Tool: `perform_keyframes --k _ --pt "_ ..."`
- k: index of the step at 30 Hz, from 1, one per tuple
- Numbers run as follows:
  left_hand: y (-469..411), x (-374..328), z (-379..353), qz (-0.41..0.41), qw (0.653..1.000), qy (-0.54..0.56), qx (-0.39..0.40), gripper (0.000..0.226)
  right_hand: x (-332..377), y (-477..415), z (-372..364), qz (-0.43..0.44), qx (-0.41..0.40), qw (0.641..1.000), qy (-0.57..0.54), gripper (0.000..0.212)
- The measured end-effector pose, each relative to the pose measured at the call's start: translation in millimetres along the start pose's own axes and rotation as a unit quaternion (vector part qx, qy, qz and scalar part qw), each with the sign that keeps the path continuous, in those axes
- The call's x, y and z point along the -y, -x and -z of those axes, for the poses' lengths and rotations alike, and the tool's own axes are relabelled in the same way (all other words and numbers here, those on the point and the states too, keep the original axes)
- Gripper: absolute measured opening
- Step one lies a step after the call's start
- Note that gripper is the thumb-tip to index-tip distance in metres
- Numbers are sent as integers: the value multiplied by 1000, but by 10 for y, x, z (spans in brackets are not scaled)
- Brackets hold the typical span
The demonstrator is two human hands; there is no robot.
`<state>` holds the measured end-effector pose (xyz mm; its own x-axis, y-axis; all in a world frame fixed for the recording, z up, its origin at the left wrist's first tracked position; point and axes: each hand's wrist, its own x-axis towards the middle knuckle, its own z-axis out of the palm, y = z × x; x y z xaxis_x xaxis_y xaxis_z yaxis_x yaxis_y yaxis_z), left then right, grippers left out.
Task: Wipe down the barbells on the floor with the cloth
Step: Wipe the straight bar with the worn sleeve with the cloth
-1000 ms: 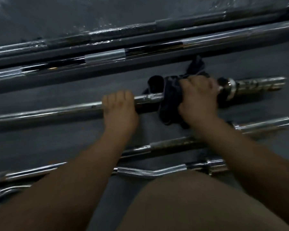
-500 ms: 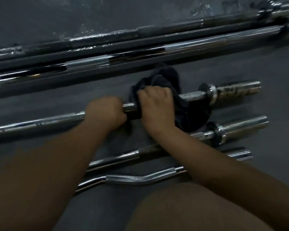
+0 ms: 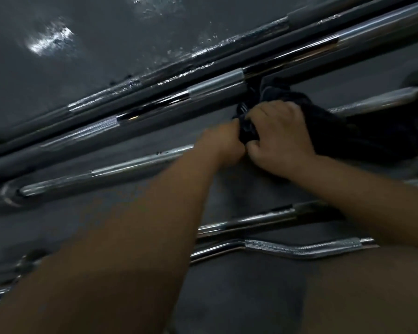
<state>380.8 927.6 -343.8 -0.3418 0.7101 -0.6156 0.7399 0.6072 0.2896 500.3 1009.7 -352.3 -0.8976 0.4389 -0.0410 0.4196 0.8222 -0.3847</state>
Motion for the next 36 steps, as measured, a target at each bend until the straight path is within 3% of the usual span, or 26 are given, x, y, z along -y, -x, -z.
perform_keyframes --k 2,4,5,7,10,12,14,15,17,19,21,23,25,27,28,31,32,34,36 --pt "7 179 188 -1 999 -12 37 35 -288 10 146 98 45 994 23 54" --pt "155 362 85 7 992 -115 -54 32 -753 63 365 161 69 983 58 61" --pt "262 399 -57 11 983 -147 -109 27 -963 121 456 142 72 985 72 66" --pt "391 377 -265 44 974 -165 -147 25 -1214 257 517 37 60 994 89 79" --pt "219 321 -127 82 986 -118 -84 23 -815 275 274 -66 13 997 29 66" --pt "113 320 128 70 996 -41 38 25 -229 162 1 -11 -1 1000 -20 54" --pt "134 405 231 78 991 -3 105 30 201 3 -200 68 16 997 -12 53" --pt "190 488 202 81 993 -13 87 32 223 -75 -182 104 28 994 6 53" --pt "394 685 6 86 990 -90 -69 30 -58 -151 9 137 46 987 68 56" --pt "627 806 -267 89 970 -143 -176 25 -508 -65 252 100 44 987 117 62" --pt "657 831 -374 112 963 -142 -199 24 -781 -24 419 46 28 992 115 68" --pt "583 800 -282 137 971 -129 -149 21 -633 -126 333 71 59 991 94 67" --pt "447 802 -17 127 987 -81 -52 21 -183 -268 151 98 97 989 61 60" --pt "350 869 205 123 990 -7 74 30 326 -383 -47 136 92 986 17 53" --pt "361 895 211 120 989 -4 83 33 509 -412 -120 153 82 985 -1 56" --pt "558 901 -78 135 980 -115 -89 36 434 -399 -153 197 84 977 15 87" --pt "655 888 -212 145 974 -126 -119 36 263 -360 -114 211 74 974 33 88" --pt "740 815 -323 166 964 -135 -155 39 -168 -278 -31 191 65 978 51 73" --pt "724 760 -264 178 966 -139 -125 41 -477 -204 81 167 80 982 41 61"
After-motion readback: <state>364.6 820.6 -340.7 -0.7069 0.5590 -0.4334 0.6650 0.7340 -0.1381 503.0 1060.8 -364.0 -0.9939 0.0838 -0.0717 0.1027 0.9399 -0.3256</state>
